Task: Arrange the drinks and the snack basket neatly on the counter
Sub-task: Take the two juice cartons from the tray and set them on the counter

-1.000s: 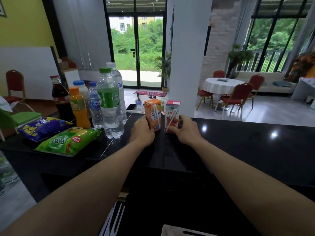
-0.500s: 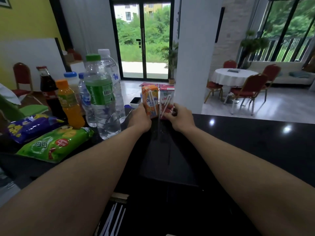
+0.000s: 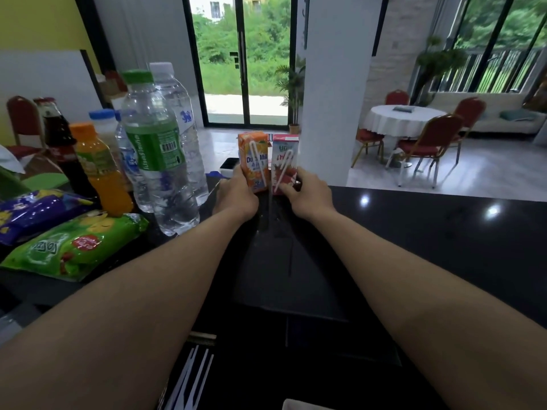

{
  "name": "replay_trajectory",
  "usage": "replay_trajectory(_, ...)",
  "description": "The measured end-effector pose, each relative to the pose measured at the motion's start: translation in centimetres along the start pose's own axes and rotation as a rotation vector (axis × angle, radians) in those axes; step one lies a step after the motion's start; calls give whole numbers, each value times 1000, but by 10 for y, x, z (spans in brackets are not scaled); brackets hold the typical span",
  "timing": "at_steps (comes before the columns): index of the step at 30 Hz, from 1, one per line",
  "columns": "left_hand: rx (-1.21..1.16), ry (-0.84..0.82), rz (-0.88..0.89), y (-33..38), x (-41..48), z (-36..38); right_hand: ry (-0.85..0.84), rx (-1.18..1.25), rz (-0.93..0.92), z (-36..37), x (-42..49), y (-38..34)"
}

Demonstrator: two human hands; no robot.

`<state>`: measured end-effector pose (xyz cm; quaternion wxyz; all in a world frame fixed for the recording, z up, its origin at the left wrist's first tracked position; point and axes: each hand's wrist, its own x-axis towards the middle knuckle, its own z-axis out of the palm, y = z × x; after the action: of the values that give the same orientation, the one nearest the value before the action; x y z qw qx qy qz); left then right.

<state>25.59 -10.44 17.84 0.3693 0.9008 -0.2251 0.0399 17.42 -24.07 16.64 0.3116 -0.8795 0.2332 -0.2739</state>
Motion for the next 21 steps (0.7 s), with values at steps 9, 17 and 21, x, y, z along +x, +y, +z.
replay_trajectory(9, 106, -105, 44, -1, -9, -13, -13, 95, 3, -9, -12, 1)
replay_trajectory(17, 249, -224, 101, 15, -38, -40, -46, -15, -89, -35, -41, -13)
replay_trajectory(21, 283, -184, 258, 20, -61, -56, -94, -128, -97, -59, -63, -15)
